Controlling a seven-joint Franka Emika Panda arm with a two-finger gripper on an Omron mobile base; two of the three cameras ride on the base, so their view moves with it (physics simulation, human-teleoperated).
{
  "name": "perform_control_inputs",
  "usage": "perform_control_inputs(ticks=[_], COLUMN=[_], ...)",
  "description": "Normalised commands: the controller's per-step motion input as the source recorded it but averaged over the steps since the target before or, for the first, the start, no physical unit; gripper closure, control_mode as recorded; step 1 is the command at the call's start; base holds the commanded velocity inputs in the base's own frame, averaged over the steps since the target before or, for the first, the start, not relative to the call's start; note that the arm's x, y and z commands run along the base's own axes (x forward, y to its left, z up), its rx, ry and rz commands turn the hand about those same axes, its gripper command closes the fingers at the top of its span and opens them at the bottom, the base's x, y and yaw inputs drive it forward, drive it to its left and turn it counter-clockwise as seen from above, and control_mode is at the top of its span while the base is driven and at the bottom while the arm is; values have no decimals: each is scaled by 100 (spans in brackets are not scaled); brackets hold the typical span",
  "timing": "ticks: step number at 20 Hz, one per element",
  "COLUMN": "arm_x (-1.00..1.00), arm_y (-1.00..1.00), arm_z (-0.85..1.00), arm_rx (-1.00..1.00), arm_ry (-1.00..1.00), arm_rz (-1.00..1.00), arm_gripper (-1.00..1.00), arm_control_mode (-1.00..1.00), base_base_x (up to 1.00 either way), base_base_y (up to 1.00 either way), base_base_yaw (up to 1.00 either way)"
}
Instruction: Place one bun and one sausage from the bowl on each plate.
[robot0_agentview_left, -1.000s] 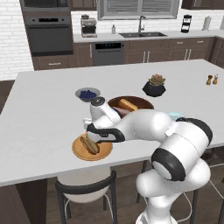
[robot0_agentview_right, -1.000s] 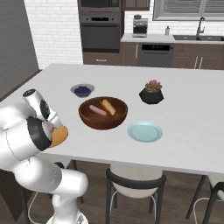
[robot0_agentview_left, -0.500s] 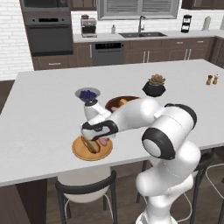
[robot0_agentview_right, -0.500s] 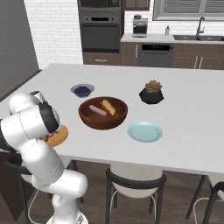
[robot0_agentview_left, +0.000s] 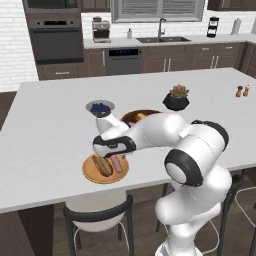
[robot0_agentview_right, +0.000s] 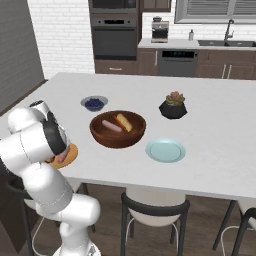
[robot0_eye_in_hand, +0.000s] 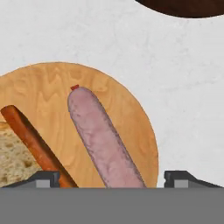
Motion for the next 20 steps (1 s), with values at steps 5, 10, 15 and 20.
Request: perform_control_inputs(ticks=[5,10,15,20], arm_x=[-9,57,100,99], arm_y=[-44,-95,-100,-100], arm_z=[81,82,38,9], arm_rx=[9,2,0,0], arm_ry=[-21,-11,-1,0], arm_rz=[0,0,0,9], arm_gripper=[-100,-100,-100,-100], arm_control_mode=[-100,-100,-100,-100], base_base_x=[0,0,0,0], base_base_y=[0,0,0,0], base_base_yaw=[0,0,0,0])
